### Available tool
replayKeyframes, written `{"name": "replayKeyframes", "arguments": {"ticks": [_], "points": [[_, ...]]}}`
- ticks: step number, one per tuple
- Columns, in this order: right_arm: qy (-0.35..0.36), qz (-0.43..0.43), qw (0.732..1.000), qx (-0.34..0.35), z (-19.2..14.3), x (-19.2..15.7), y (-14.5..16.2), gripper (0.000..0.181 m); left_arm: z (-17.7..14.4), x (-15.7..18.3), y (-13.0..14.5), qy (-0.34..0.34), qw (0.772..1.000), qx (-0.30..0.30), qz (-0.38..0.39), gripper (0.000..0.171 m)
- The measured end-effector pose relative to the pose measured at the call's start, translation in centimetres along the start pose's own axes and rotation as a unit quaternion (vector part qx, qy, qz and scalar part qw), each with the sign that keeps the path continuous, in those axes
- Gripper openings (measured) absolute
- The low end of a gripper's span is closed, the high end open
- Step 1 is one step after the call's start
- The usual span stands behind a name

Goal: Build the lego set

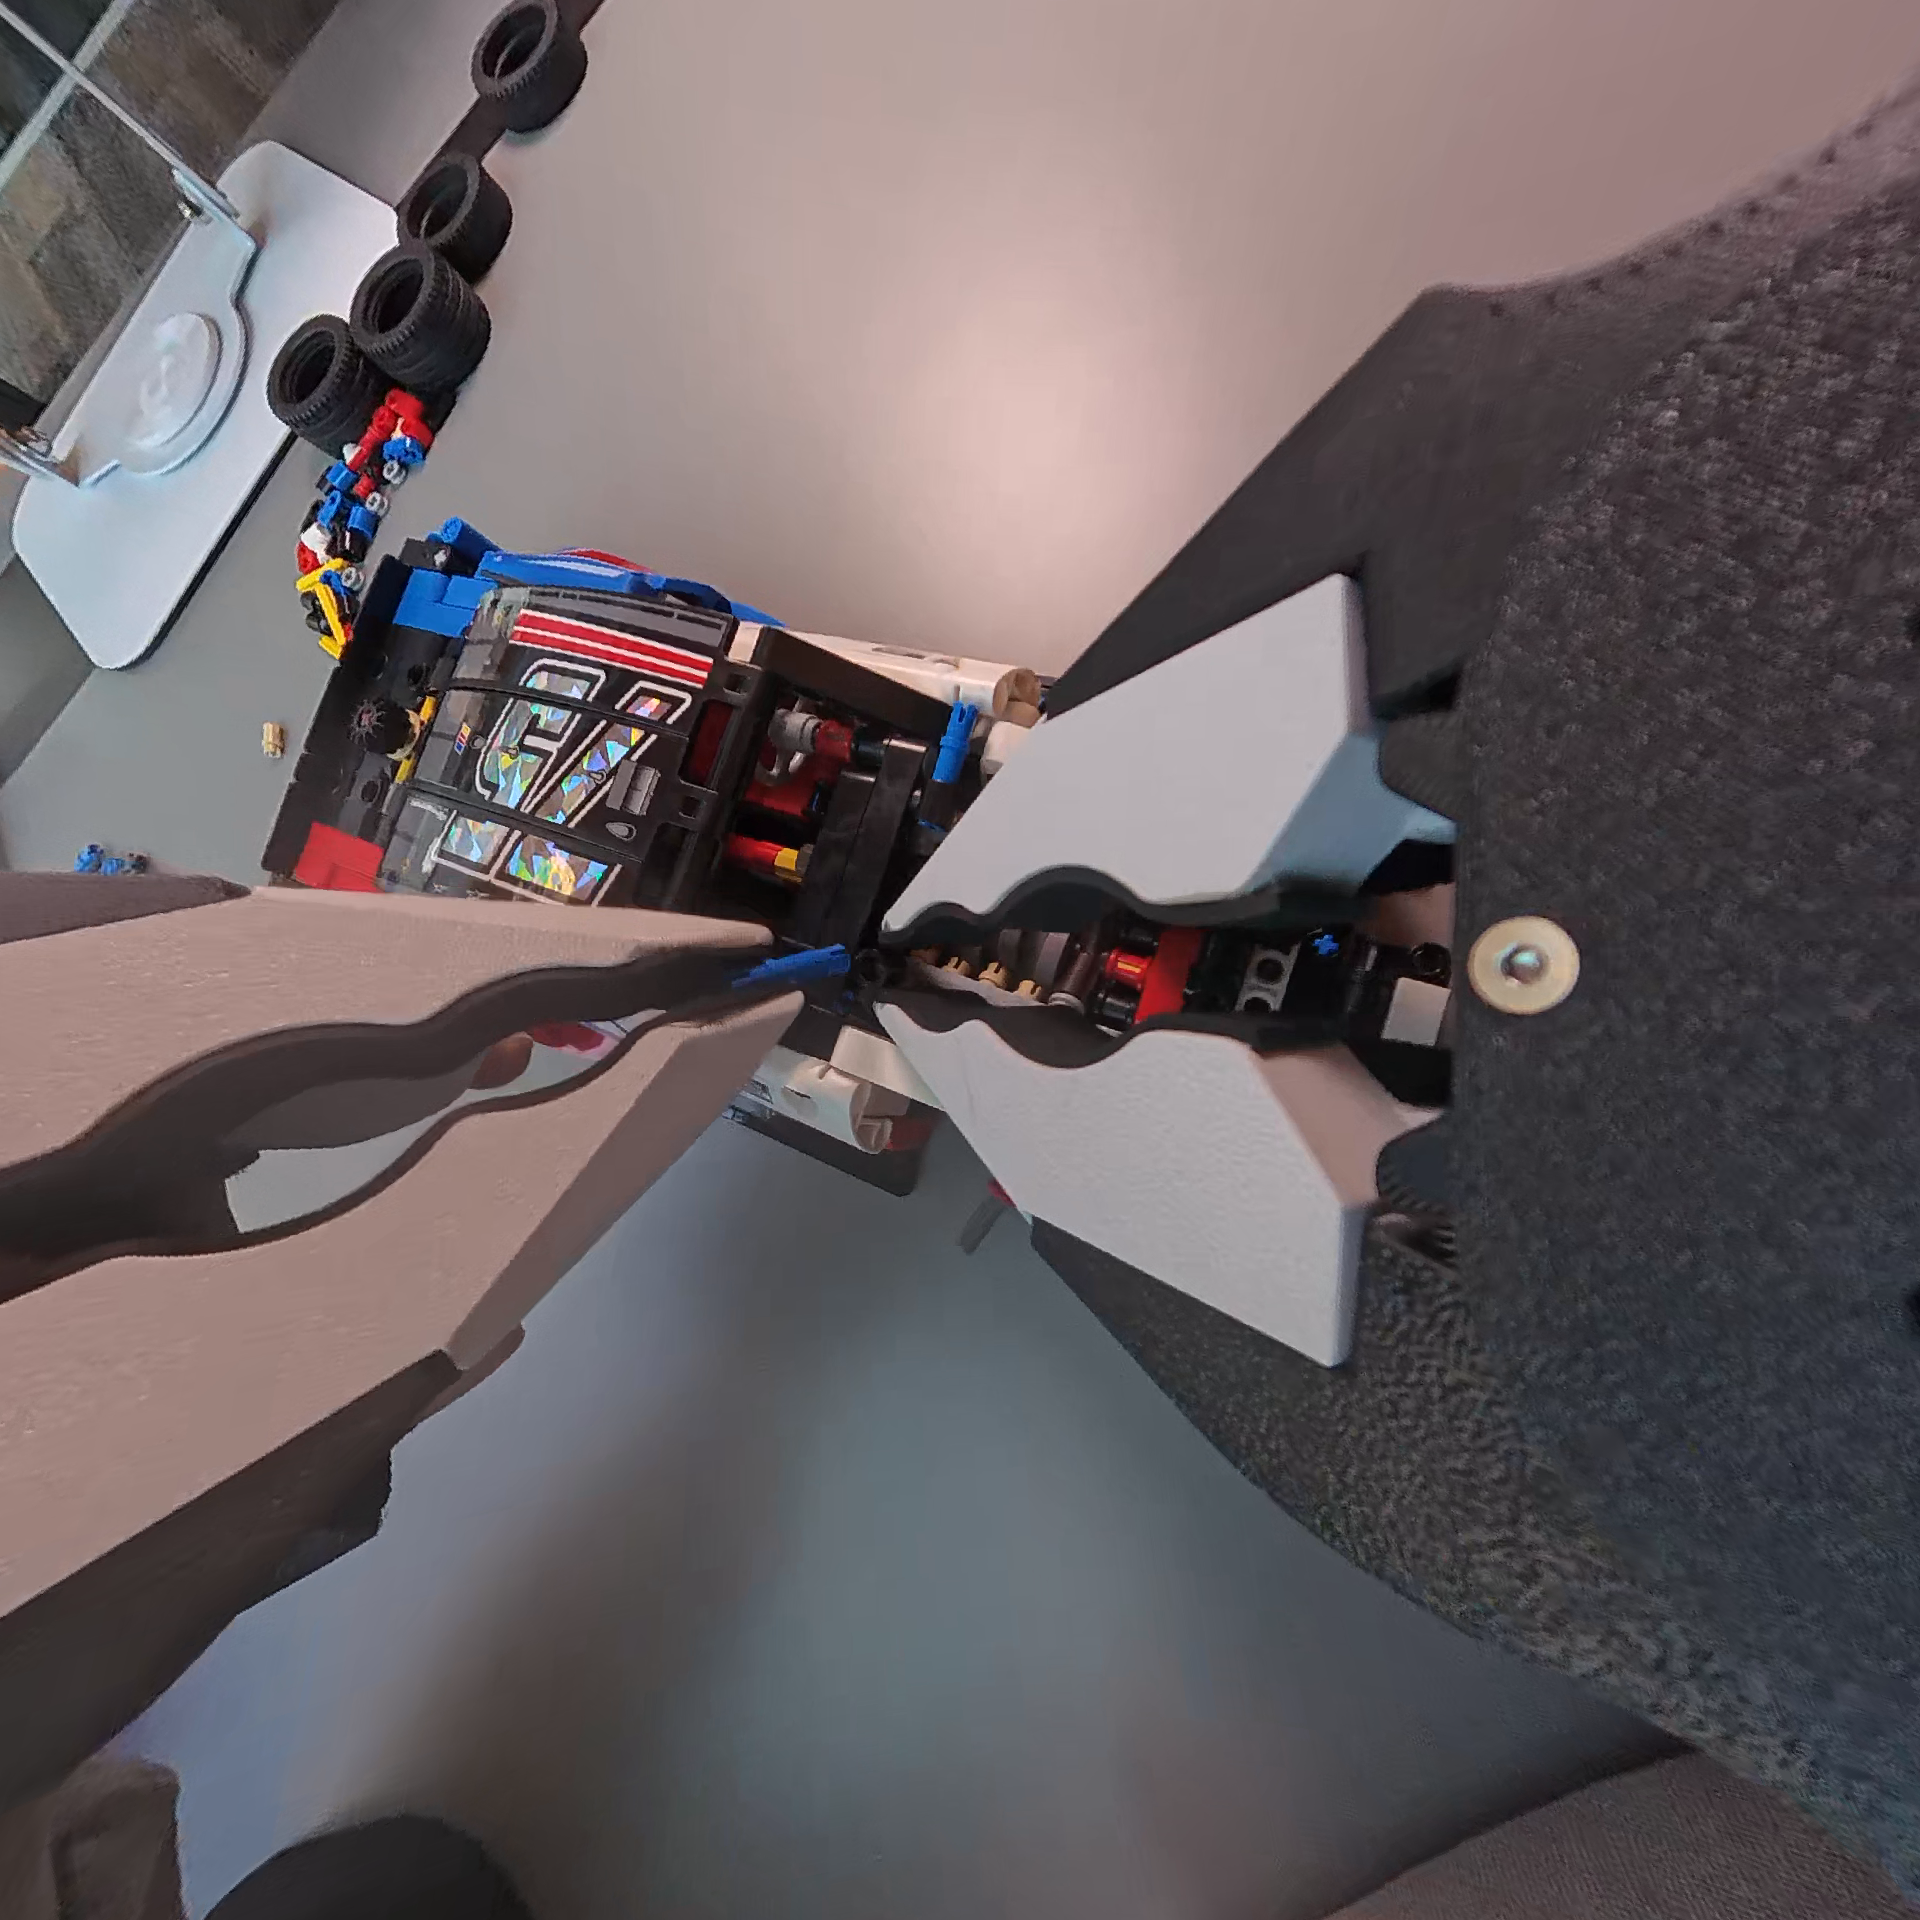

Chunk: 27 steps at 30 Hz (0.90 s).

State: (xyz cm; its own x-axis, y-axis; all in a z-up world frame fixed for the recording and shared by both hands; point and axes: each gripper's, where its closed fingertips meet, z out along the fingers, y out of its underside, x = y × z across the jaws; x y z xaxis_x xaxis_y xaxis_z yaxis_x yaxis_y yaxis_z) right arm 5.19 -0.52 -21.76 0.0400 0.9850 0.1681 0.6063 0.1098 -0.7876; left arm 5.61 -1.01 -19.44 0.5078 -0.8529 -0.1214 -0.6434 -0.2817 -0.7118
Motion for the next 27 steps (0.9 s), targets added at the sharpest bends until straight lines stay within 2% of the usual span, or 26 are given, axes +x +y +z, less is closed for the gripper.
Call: {"name": "replayKeyframes", "arguments": {"ticks": [10, 14, 20, 27], "points": [[0.002, 0.039, 0.999, 0.003, -0.2, 0.7, 0.3, 0.004, 1.0, -0.5, -0.6, 0.034, 0.997, -0.056, 0.043, 0.003], [0.006, 0.041, 0.999, 0.009, -0.2, 0.9, 0.3, 0.004, 1.2, -0.5, -0.5, 0.066, 0.992, -0.096, 0.056, 0.003], [0.003, 0.044, 0.999, 0.019, -0.1, 1.0, 0.3, 0.004, 1.2, -0.6, -0.4, 0.077, 0.982, -0.148, 0.088, 0.003], [0.016, 0.027, 0.999, 0.031, -0.1, 1.3, 0.3, 0.003, 1.6, -0.7, -0.5, 0.072, 0.982, -0.15, 0.091, 0.003]]}}
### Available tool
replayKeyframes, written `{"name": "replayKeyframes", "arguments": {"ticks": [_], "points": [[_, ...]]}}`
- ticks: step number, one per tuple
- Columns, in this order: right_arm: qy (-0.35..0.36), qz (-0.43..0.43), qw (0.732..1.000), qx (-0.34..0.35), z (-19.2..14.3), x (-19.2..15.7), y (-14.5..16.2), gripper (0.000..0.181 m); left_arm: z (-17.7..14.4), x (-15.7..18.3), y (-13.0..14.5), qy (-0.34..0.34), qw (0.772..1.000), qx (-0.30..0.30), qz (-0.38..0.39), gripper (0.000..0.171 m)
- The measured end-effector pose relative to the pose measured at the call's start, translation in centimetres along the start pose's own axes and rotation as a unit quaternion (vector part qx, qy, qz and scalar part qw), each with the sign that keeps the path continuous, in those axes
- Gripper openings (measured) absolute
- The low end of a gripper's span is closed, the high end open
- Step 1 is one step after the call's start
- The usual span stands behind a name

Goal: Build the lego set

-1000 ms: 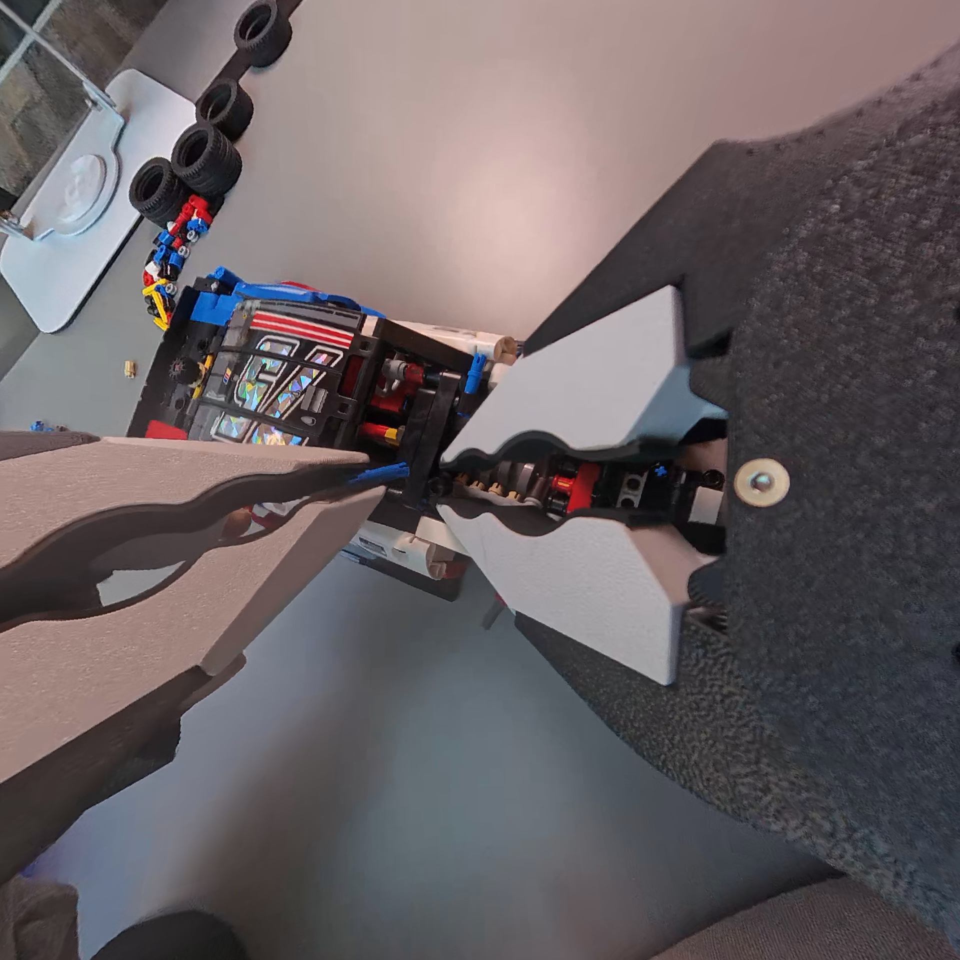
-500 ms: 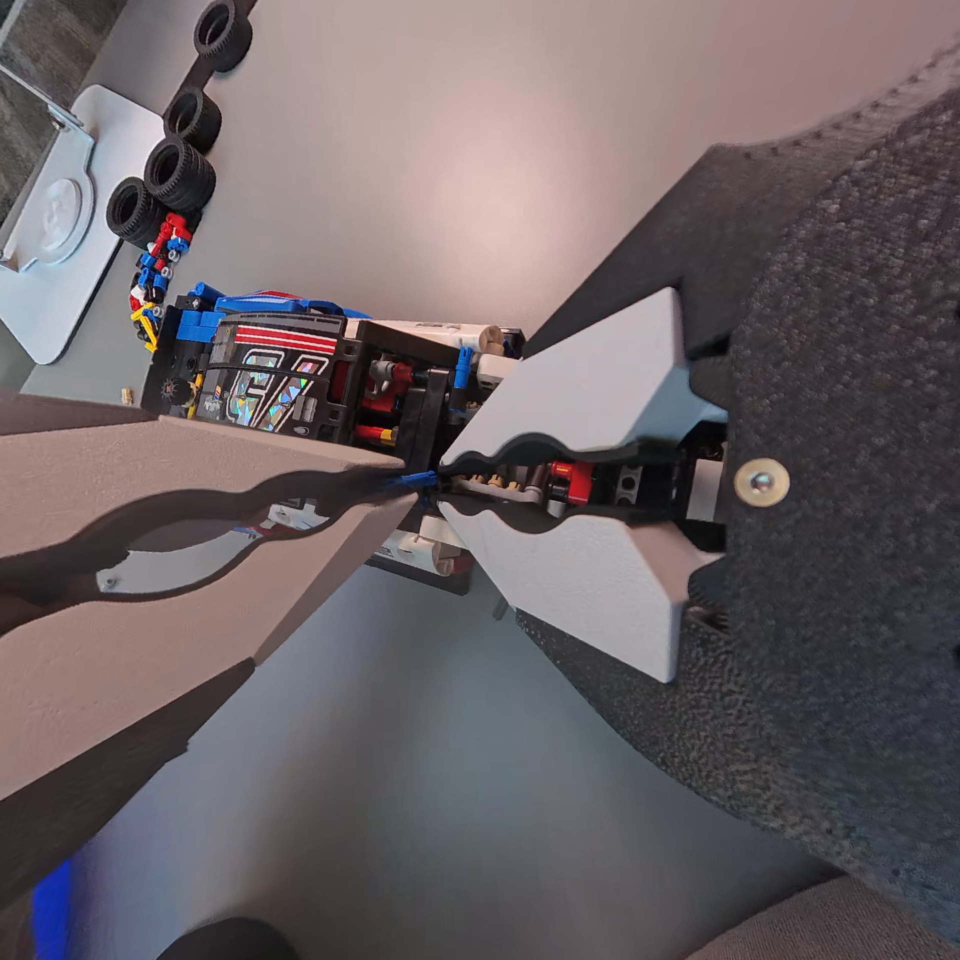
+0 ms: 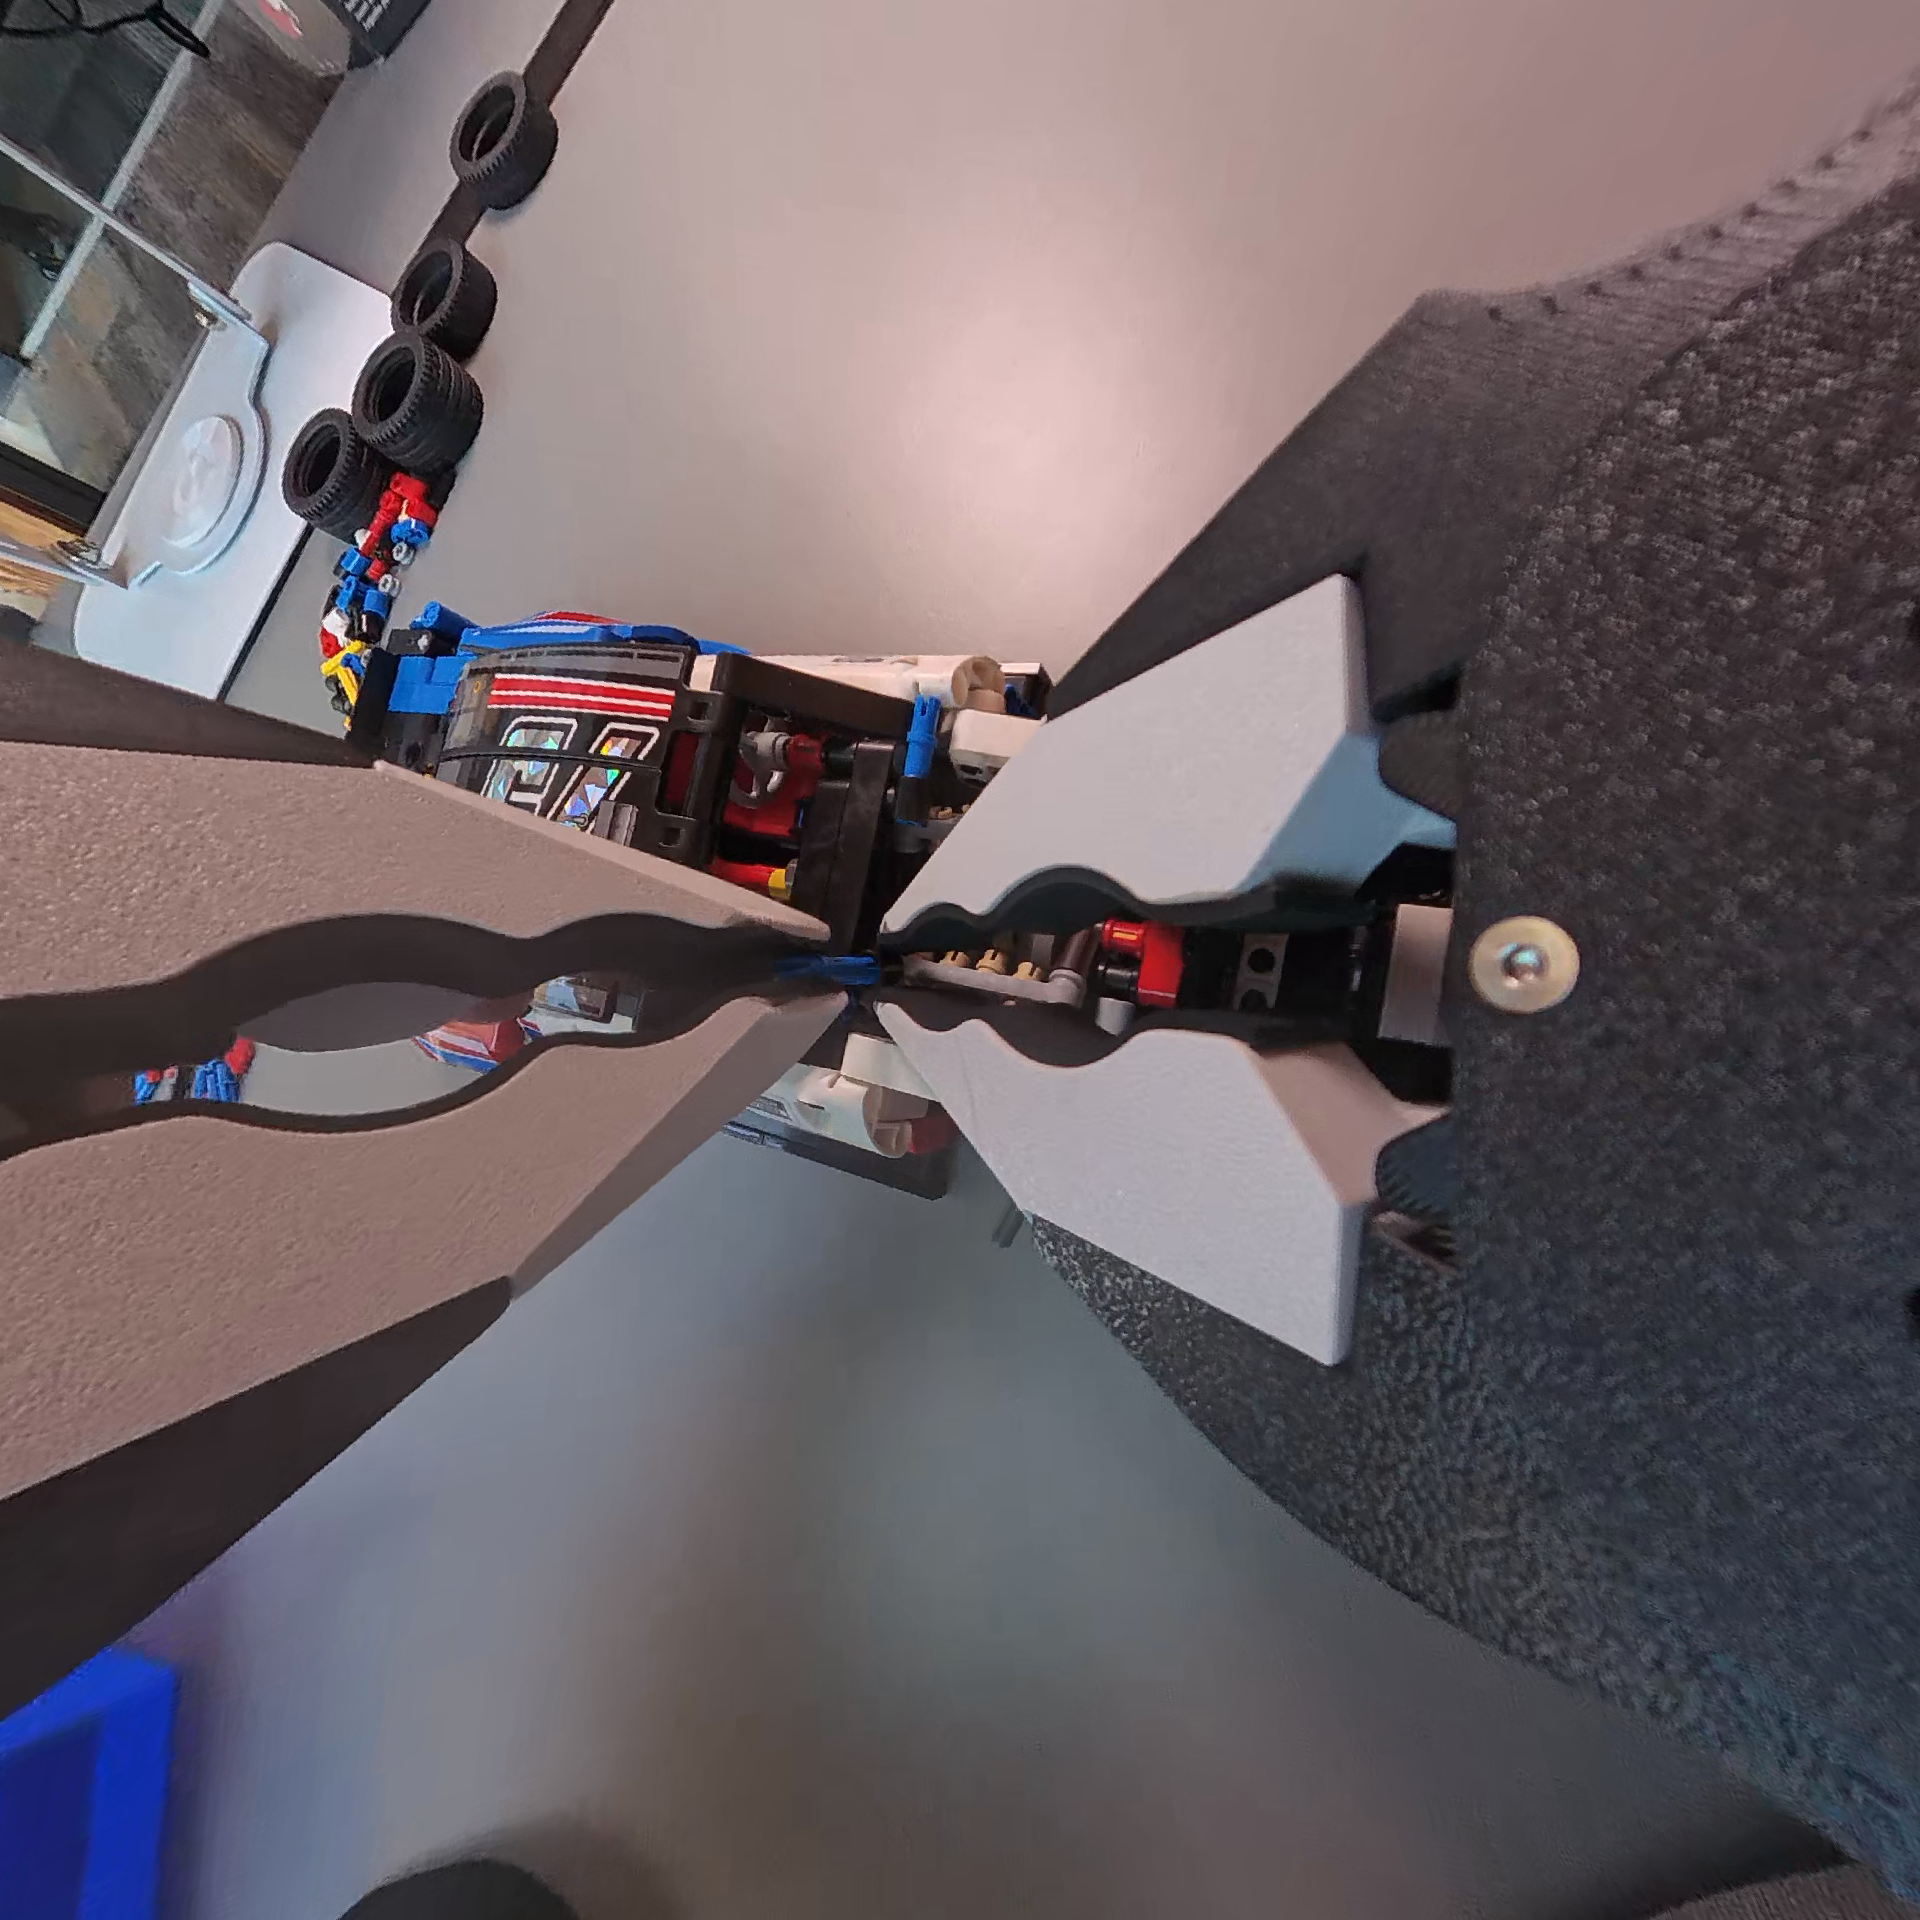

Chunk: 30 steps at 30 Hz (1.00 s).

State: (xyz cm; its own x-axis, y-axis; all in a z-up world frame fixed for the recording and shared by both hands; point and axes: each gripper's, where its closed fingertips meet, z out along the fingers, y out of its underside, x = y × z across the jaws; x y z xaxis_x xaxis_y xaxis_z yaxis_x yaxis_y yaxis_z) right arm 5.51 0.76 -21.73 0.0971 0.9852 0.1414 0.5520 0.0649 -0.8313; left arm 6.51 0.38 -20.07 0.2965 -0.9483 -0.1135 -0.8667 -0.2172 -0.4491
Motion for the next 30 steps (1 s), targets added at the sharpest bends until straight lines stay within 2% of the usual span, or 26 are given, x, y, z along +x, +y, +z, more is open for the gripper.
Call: {"name": "replayKeyframes", "arguments": {"ticks": [7, 12, 20, 25, 30], "points": [[-0.006, 0.005, 1.0, 0.007, 0.02, 0.15, 0.06, 0.003, 0.25, -0.1, -0.29, -0.007, 1.0, 0.004, -0.001, 0.003], [-0.016, 0.013, 1.0, 0.007, 0.04, 0.13, 0.03, 0.003, 0.3, -0.1, -0.43, -0.042, 0.998, 0.002, 0.045, 0.003], [-0.022, 0.016, 1.0, 0.008, 0.01, 0.04, 0.0, 0.003, 0.19, 0.02, -0.03, -0.1, 0.989, 0.059, 0.089, 0.003], [-0.023, 0.013, 1.0, 0.009, 0.12, -0.02, -0.04, 0.002, 0.22, -0.01, -0.01, -0.086, 0.991, 0.07, 0.076, 0.003], [-0.02, 0.009, 1.0, 0.013, 0.27, -0.07, -0.17, 0.002, 0.08, -0.21, 0.21, -0.048, 0.996, 0.074, 0.032, 0.003]]}}
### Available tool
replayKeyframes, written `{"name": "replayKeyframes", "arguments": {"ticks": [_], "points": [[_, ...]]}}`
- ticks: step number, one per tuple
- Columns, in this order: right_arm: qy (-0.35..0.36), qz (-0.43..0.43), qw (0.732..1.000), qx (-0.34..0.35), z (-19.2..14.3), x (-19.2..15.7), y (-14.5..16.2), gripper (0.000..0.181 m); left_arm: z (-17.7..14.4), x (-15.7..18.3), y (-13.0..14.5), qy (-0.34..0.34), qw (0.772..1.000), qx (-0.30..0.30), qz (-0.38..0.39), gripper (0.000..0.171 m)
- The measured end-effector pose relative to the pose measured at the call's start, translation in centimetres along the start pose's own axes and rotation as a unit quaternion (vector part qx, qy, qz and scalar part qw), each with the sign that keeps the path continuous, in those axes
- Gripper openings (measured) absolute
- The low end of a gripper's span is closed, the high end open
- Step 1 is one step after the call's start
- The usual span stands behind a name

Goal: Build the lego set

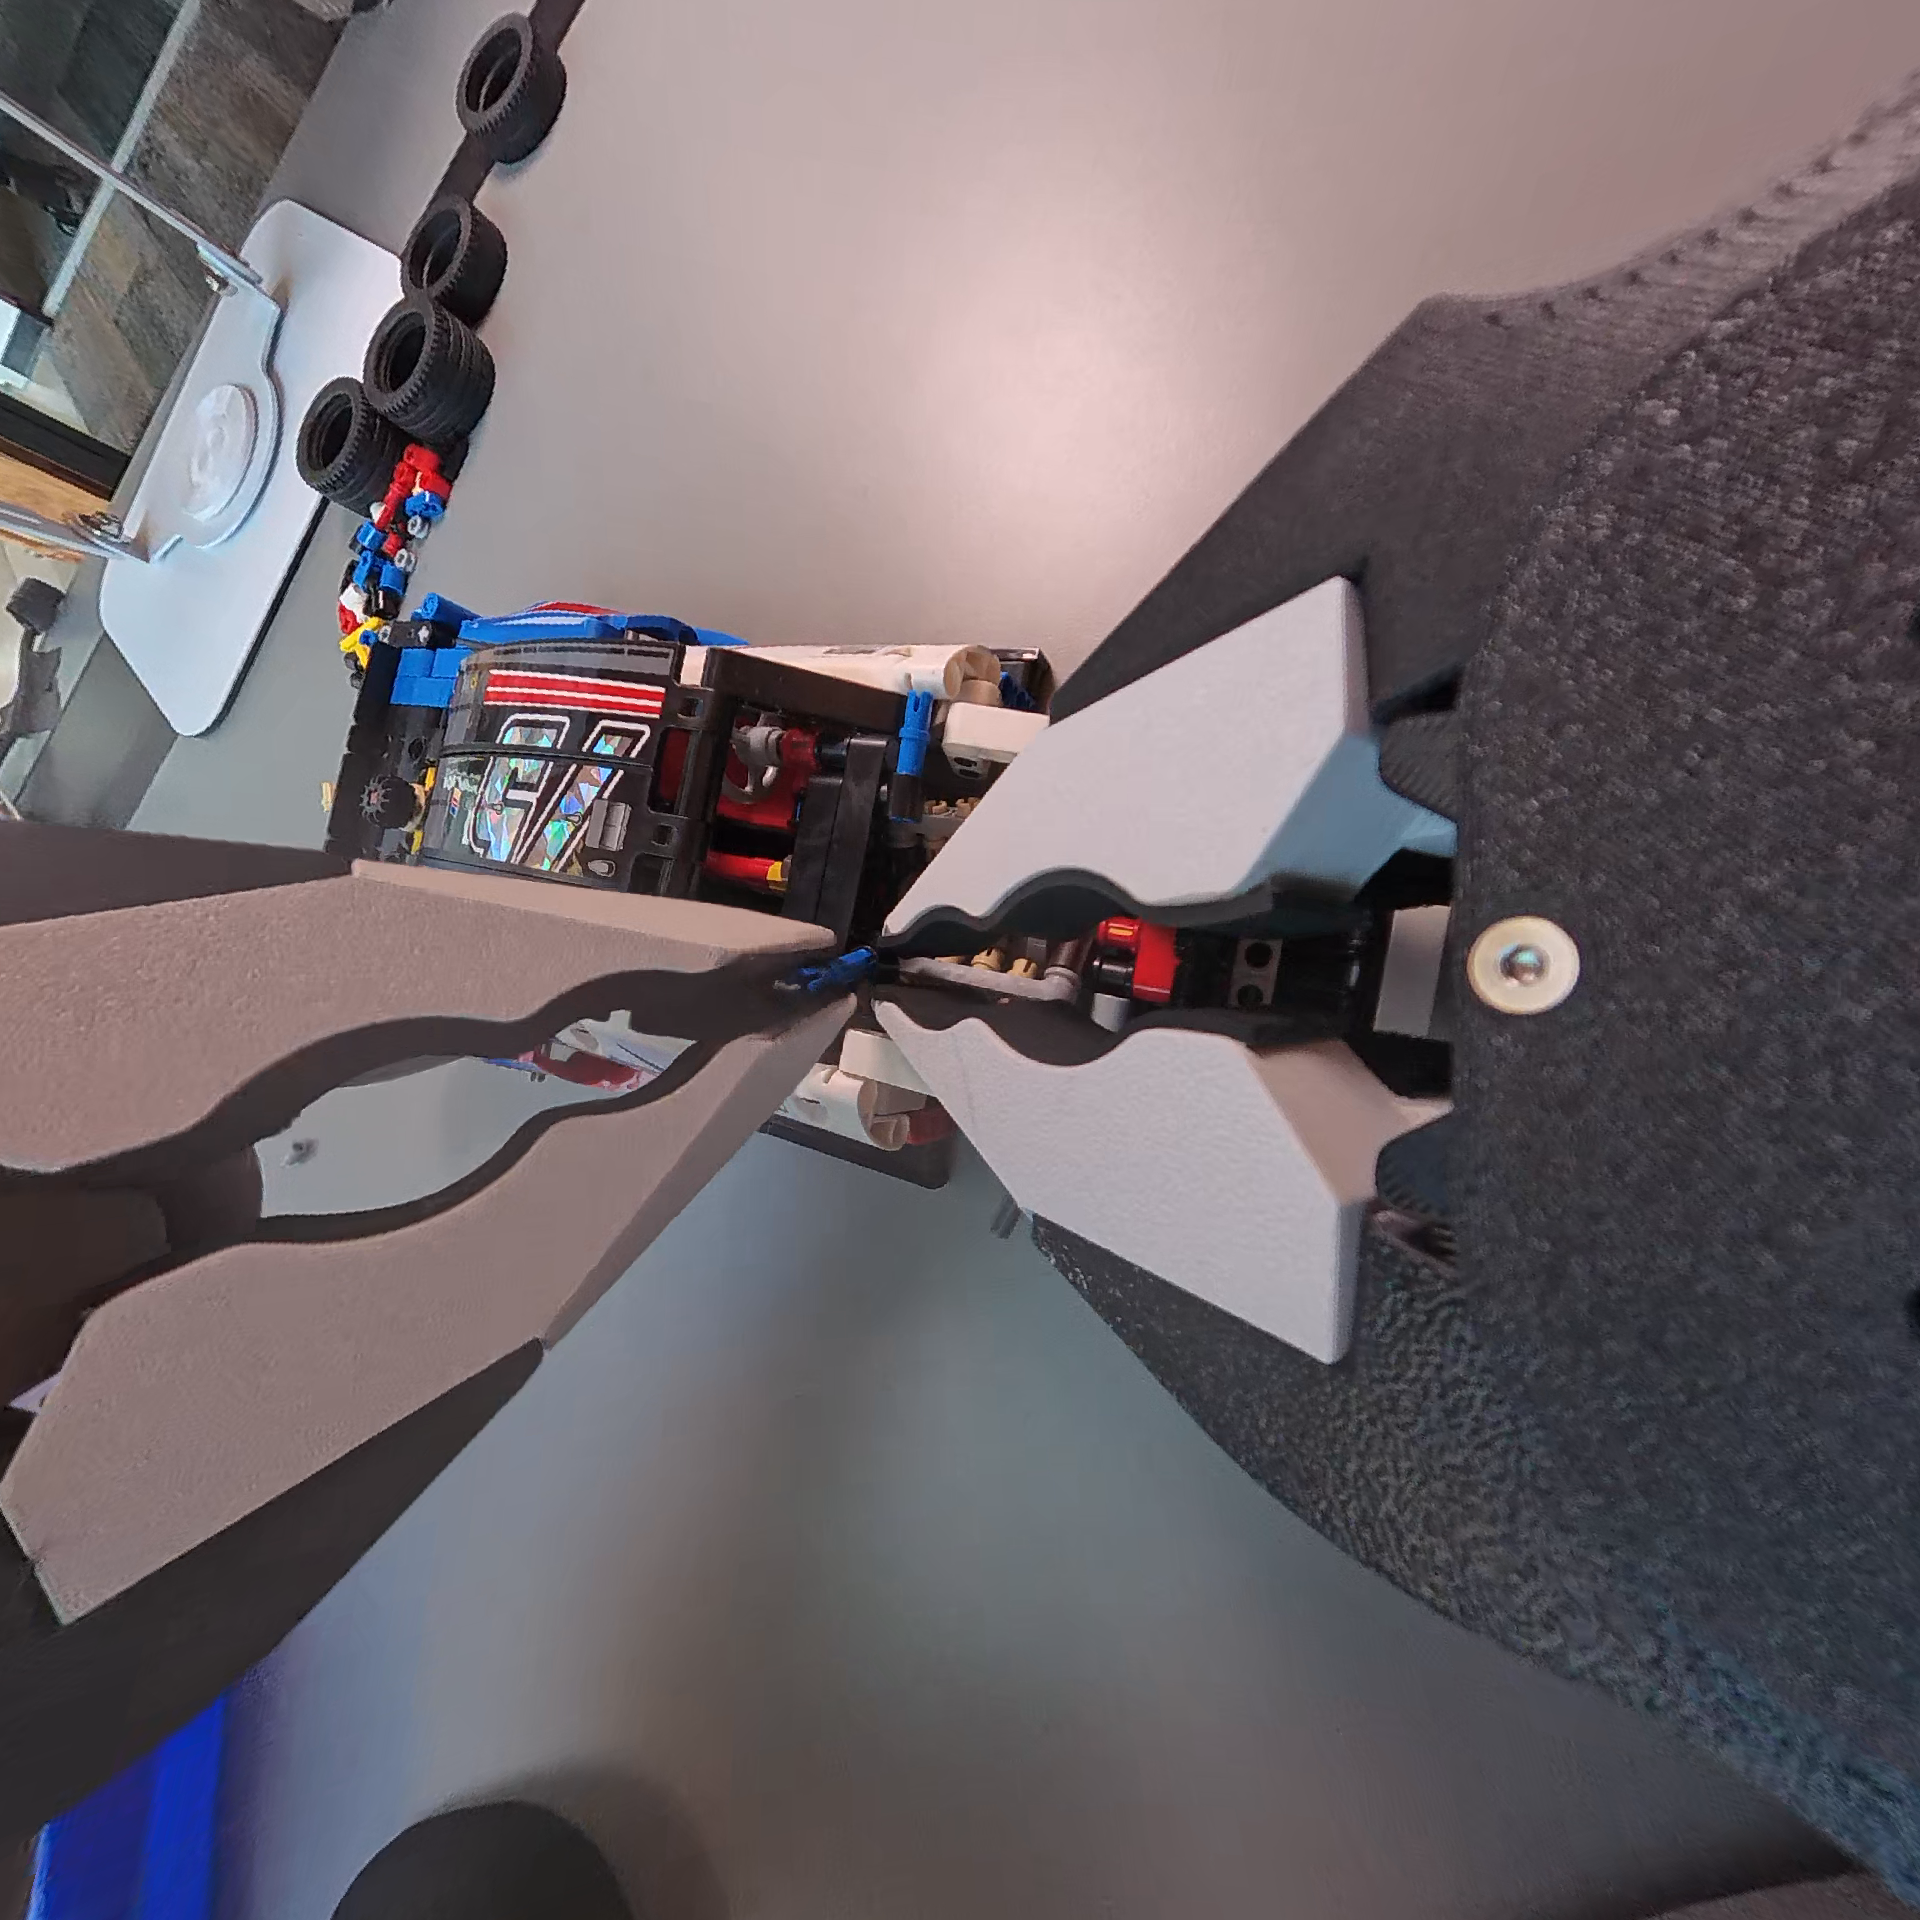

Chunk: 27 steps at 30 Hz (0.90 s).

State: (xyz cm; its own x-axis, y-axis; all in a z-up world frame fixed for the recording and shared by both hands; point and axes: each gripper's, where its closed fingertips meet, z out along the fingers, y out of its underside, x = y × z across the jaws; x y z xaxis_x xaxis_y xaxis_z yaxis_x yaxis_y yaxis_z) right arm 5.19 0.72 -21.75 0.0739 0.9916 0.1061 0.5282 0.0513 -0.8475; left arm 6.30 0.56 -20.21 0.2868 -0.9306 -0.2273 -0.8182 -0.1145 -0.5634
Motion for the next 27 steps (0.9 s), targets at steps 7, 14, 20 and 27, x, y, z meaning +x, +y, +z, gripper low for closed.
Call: {"name": "replayKeyframes", "arguments": {"ticks": [7, 14, 20, 27], "points": [[0.003, -0.004, 1.0, 0.003, 0.3, 0.0, -0.1, 0.002, -0.1, -0.2, 0.3, 0.041, 0.998, 0.007, -0.04, 0.004], [0.009, -0.001, 1.0, -0.001, 0.3, 0.0, -0.1, 0.003, -0.3, -0.2, 0.7, 0.054, 0.998, 0.002, -0.044, 0.004], [0.01, 0.0, 1.0, -0.001, 0.3, 0.1, -0.1, 0.003, -0.3, -0.2, 1.5, 0.046, 0.998, -0.029, -0.017, 0.004], [0.007, -0.002, 1.0, 0.0, 0.3, 0.1, -0.2, 0.003, -0.3, -0.3, 1.2, 0.062, 0.995, -0.08, 0.013, 0.003]]}}
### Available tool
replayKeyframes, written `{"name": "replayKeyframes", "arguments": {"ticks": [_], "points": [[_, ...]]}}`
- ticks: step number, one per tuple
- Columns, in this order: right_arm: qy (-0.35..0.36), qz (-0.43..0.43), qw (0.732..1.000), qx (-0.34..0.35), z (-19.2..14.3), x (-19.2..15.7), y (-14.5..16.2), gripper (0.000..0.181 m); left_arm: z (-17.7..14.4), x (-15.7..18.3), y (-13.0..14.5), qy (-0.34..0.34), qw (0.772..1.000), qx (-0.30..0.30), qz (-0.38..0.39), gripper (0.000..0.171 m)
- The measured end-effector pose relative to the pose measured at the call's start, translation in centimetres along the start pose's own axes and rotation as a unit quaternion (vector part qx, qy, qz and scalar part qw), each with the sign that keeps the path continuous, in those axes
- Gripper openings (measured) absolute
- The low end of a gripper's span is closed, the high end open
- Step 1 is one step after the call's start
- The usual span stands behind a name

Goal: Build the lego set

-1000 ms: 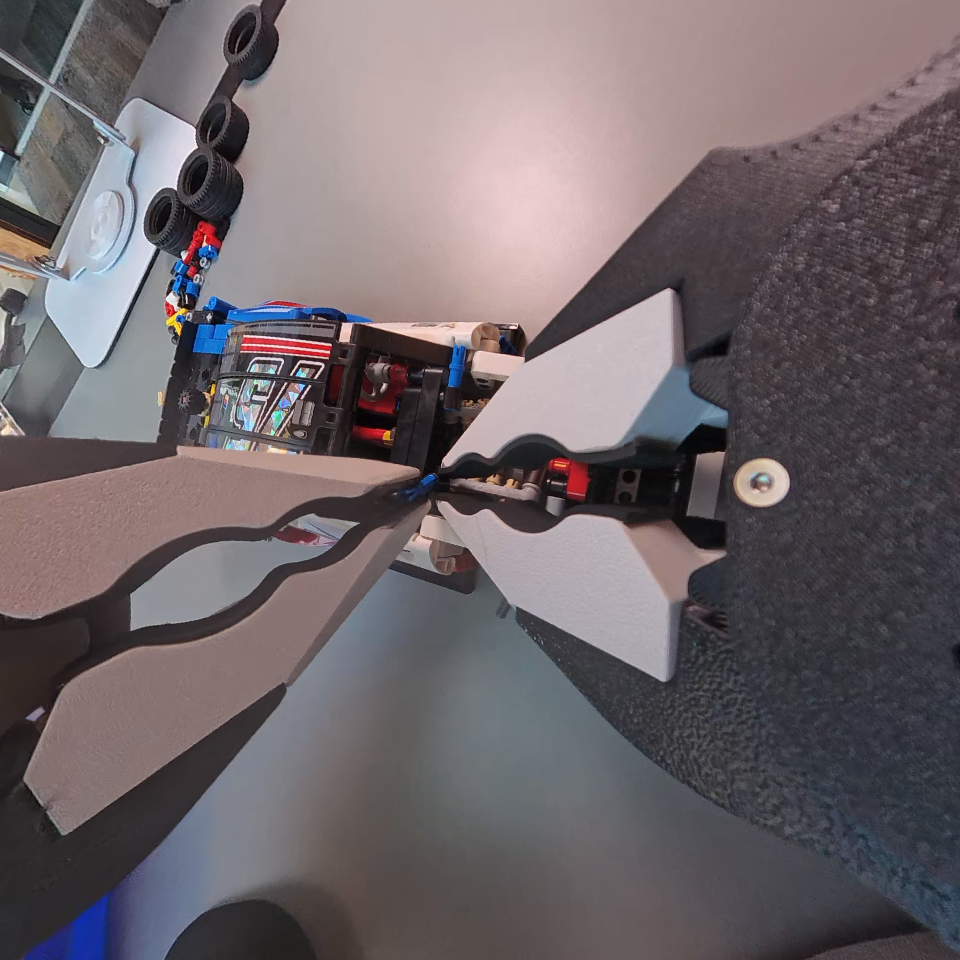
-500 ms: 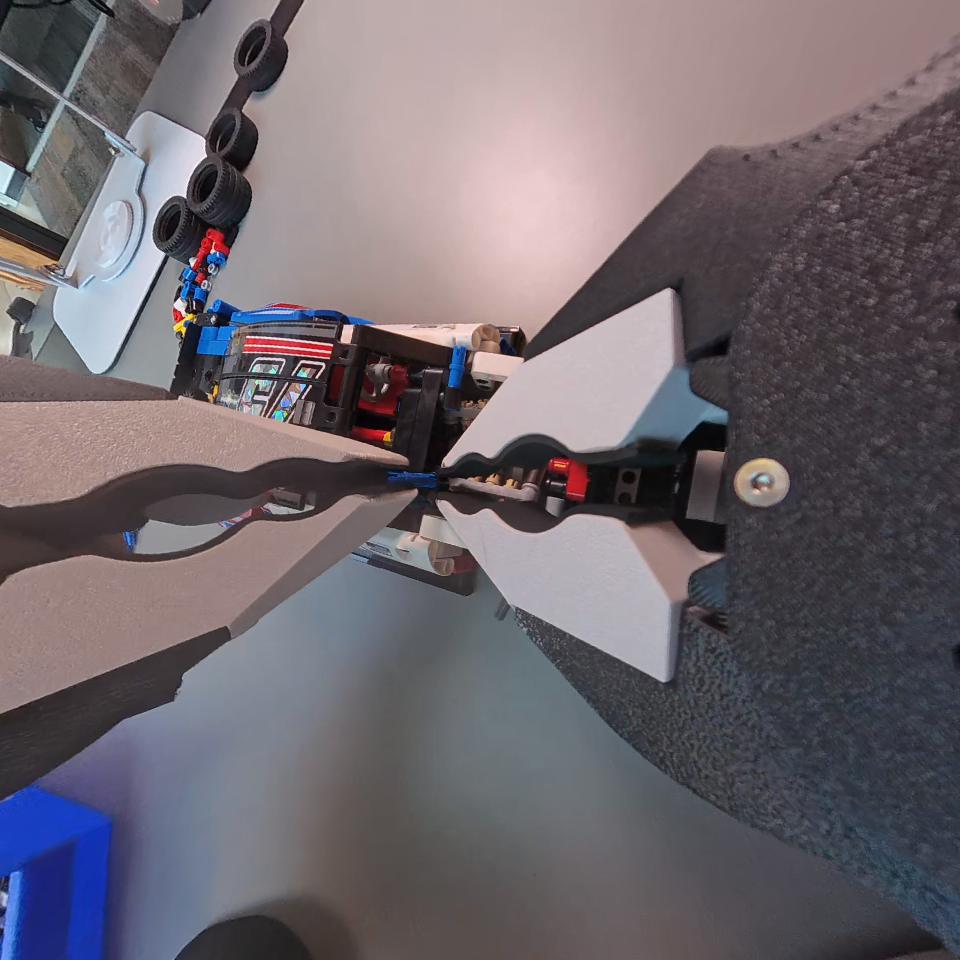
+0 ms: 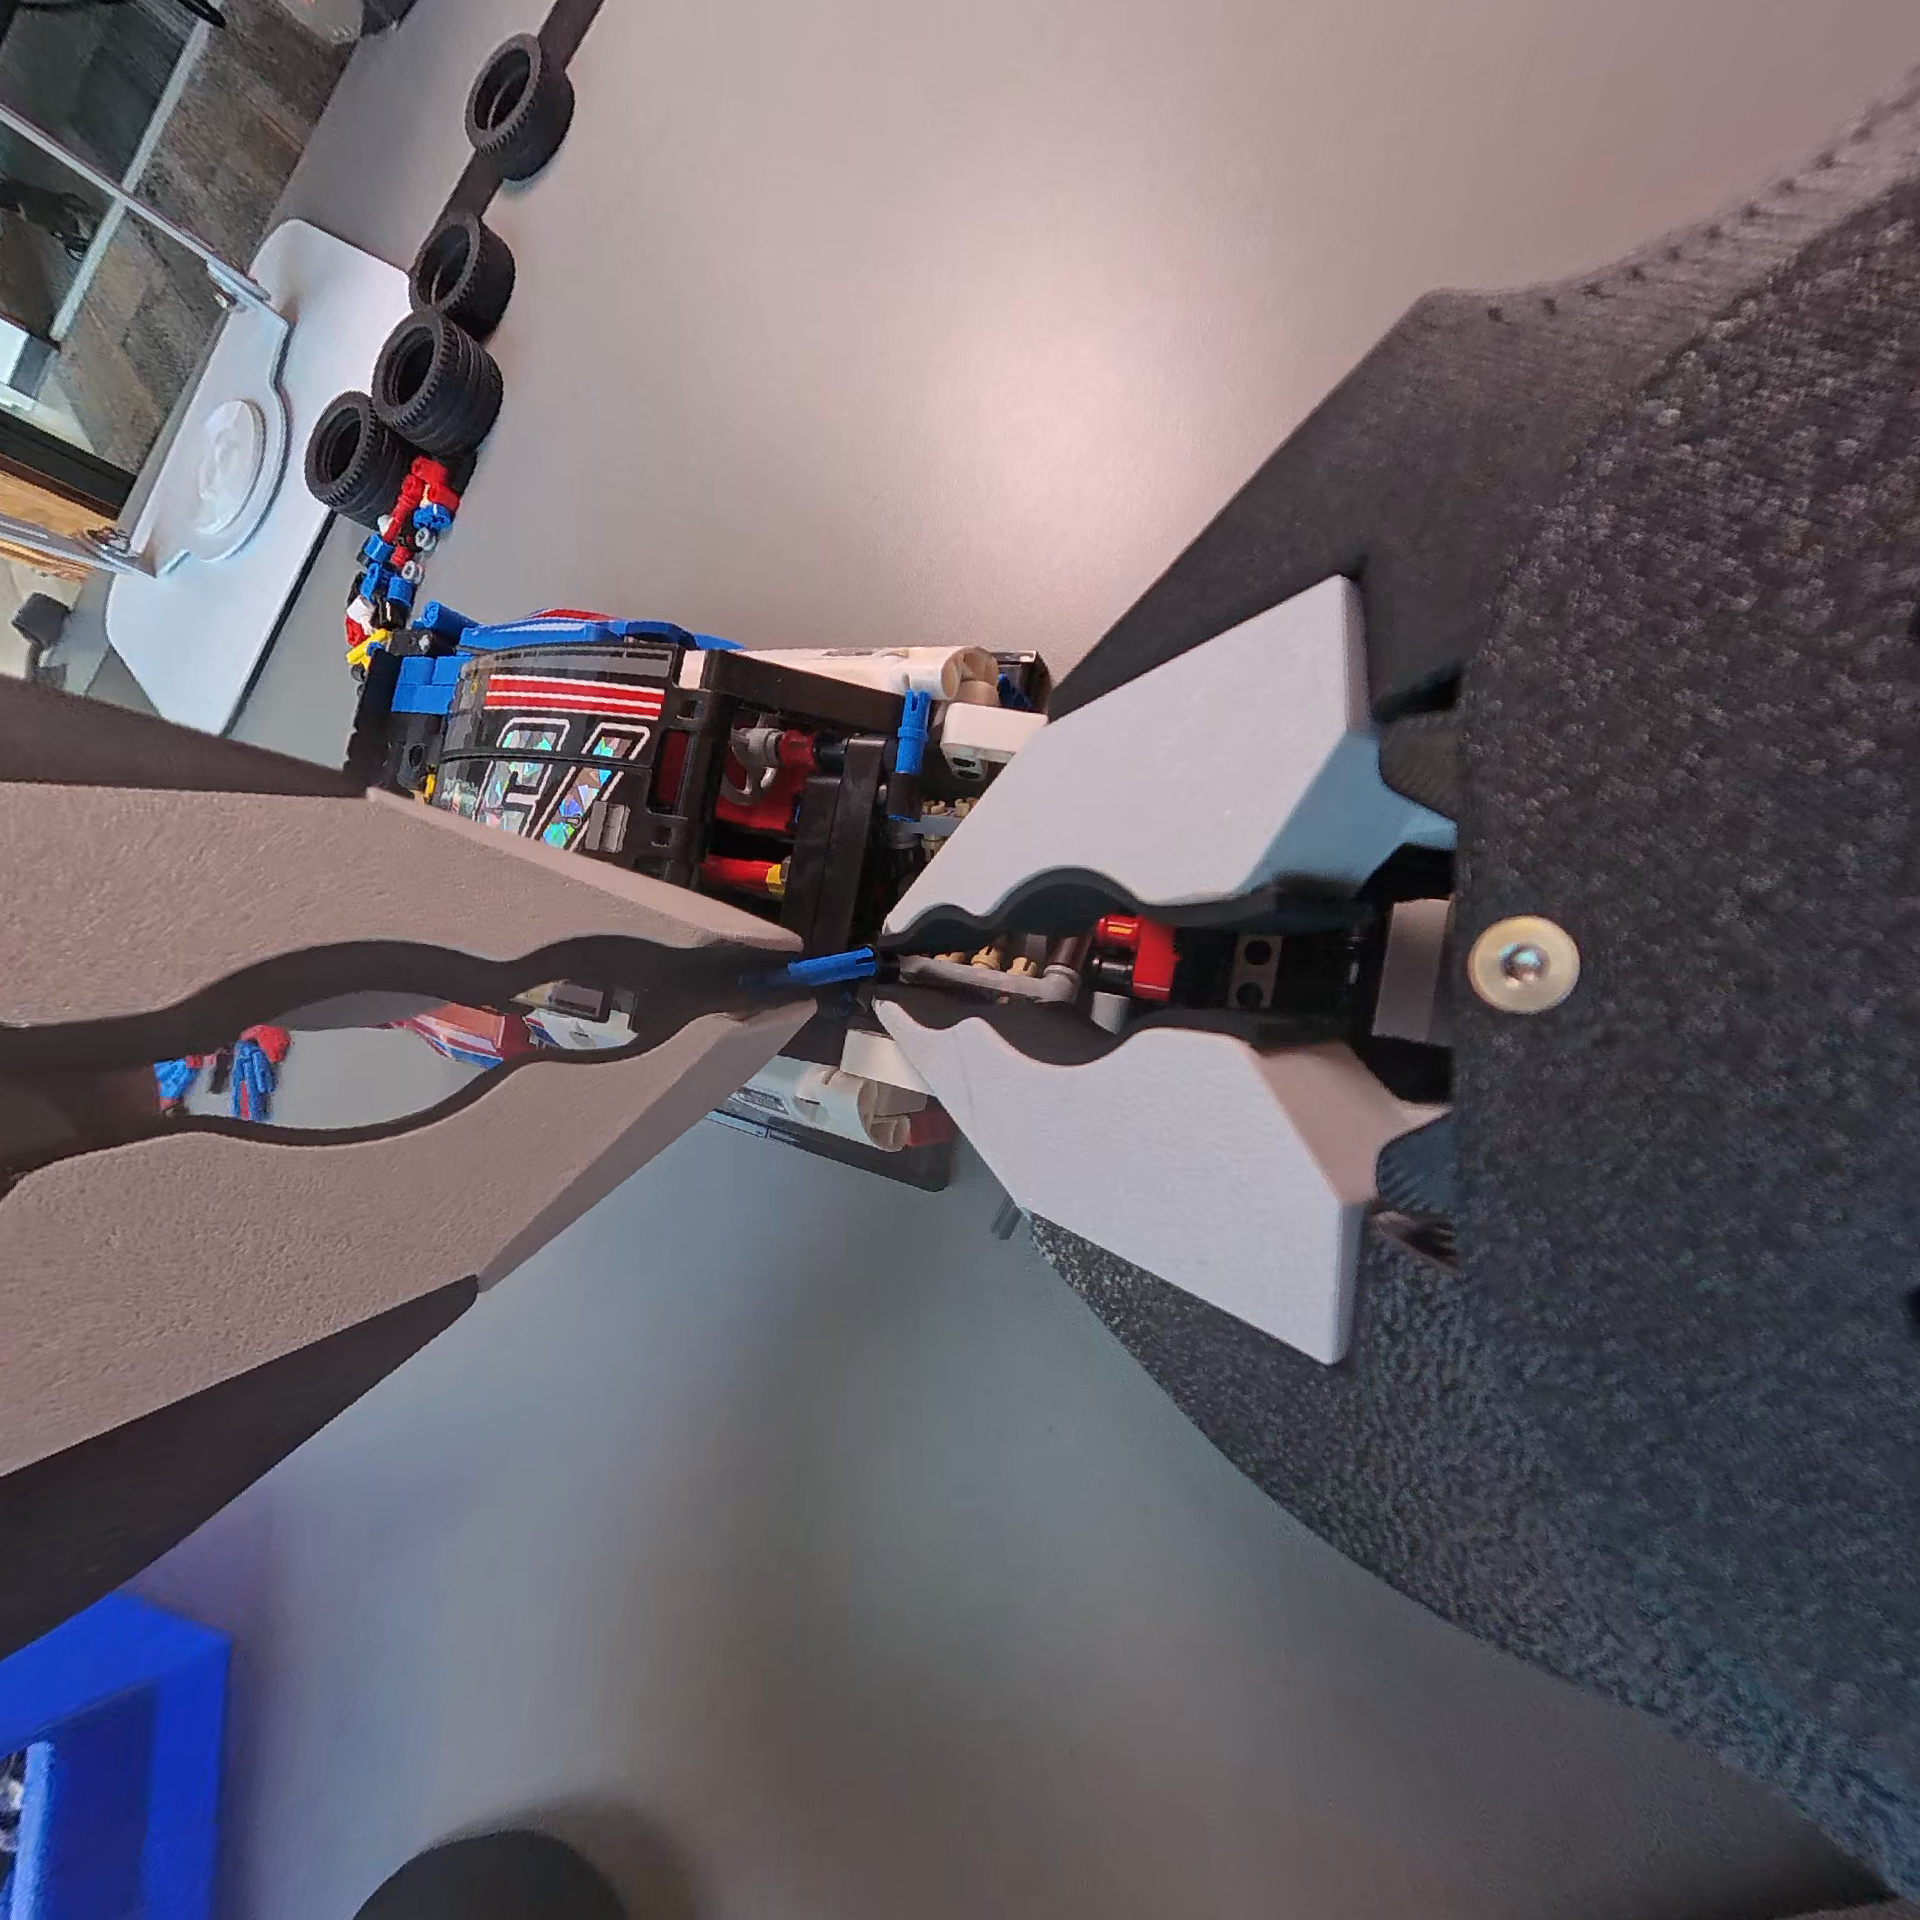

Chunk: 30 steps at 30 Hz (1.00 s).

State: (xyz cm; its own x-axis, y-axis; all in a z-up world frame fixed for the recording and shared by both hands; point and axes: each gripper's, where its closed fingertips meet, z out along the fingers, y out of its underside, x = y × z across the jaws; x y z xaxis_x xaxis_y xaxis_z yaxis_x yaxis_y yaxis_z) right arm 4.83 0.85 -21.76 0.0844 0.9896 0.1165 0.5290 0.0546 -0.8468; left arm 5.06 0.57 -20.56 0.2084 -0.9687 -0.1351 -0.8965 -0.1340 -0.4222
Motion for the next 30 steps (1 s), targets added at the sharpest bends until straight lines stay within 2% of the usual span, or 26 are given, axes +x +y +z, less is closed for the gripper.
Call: {"name": "replayKeyframes", "arguments": {"ticks": [7, 11, 15, 21, 24, 27, 30], "points": [[-0.001, 0.0, 1.0, 0.003, 0.0, 0.0, 0.0, 0.003, -0.1, 0.0, -0.1, 0.044, 0.996, -0.074, 0.01, 0.003], [-0.003, -0.001, 1.0, 0.006, 0.1, 0.0, -0.1, 0.003, -0.1, 0.0, 0.0, 0.054, 0.989, -0.132, 0.043, 0.002], [-0.002, 0.0, 1.0, 0.011, 0.1, 0.1, -0.1, 0.002, -0.2, -0.2, -0.1, 0.06, 0.983, -0.165, 0.061, 0.002], [-0.003, 0.005, 1.0, 0.019, 0.1, 0.2, -0.1, 0.003, -0.1, -0.2, -0.3, 0.055, 0.983, -0.167, 0.049, 0.002], [-0.002, 0.003, 1.0, 0.018, 0.1, 0.2, -0.1, 0.003, 0.4, 0.0, -1.1, 0.055, 0.988, -0.146, 0.022, 0.002], [0.002, 0.002, 1.0, 0.025, 0.1, 0.1, -0.2, 0.002, 0.3, -0.1, -0.8, 0.051, 0.986, -0.156, 0.022, 0.003], [0.003, 0.003, 1.0, 0.031, 0.2, 0.0, -0.4, 0.003, -0.2, 0.0, -0.3, 0.049, 0.989, -0.141, 0.014, 0.002]]}}
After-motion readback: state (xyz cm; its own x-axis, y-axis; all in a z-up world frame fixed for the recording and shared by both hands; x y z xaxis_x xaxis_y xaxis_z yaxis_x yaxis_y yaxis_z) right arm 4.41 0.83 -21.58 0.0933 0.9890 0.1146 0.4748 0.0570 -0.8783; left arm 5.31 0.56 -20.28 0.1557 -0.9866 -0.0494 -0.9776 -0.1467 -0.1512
